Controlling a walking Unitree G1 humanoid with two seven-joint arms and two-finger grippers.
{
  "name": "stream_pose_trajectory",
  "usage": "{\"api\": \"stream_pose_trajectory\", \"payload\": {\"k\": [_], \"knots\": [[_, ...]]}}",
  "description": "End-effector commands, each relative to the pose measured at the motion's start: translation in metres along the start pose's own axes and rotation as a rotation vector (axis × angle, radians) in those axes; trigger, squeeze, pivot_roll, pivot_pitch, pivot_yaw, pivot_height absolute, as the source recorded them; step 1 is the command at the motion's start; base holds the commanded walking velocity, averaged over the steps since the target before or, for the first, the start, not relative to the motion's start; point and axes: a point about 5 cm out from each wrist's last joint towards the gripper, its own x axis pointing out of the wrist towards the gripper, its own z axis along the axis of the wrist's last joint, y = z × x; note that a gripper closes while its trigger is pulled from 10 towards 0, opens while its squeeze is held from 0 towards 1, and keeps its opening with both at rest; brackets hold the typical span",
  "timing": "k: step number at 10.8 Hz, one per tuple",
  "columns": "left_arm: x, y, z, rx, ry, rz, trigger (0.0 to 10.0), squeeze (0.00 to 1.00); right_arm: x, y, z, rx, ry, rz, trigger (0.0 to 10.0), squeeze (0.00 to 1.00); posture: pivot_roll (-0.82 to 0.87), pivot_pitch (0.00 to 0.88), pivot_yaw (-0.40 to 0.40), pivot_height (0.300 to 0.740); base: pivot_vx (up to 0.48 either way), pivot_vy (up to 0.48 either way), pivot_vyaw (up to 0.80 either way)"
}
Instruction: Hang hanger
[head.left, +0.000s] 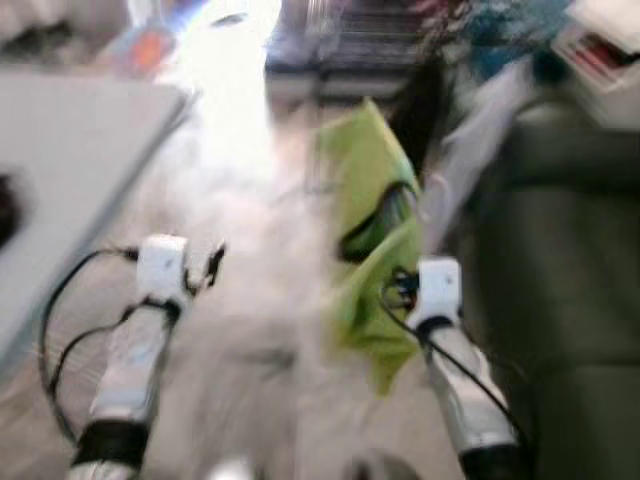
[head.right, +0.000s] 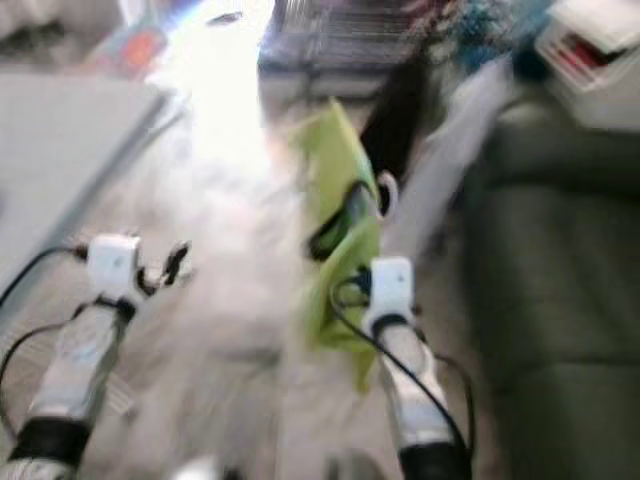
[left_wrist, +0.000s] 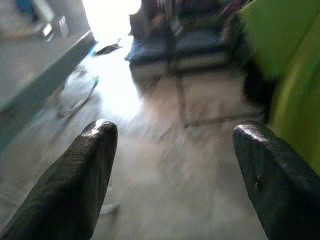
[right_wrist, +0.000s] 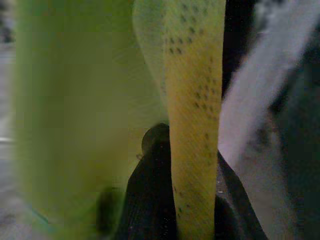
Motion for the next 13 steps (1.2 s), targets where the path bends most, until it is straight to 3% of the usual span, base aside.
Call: {"api": "stream_pose_trajectory", "payload": {"k": [1, 7, 13], "knots": [[-0.003, -0.002, -0.005, 0.005, 0.019, -0.018, 10.0, 0.0, 0.001, -0.005, 0.005, 0.006, -0.016, -0.018, 10.0, 0.0, -0.03, 0.075, -0.026, 0.74, 0.442, 0.0, 0.0], [-0.001, -0.005, -0.008, -0.022, 0.042, -0.019, 10.0, 0.0, 0.005, -0.004, 0.002, -0.019, 0.019, 0.01, 10.0, 0.0, -0.04, 0.073, -0.033, 0.74, 0.445, 0.0, 0.0], [0.003, -0.006, -0.006, -0.032, 0.045, -0.03, 10.0, 0.0, 0.009, 0.008, -0.004, -0.046, 0.086, 0.123, 10.0, 0.0, -0.04, 0.063, -0.031, 0.74, 0.357, 0.319, 0.0]]}}
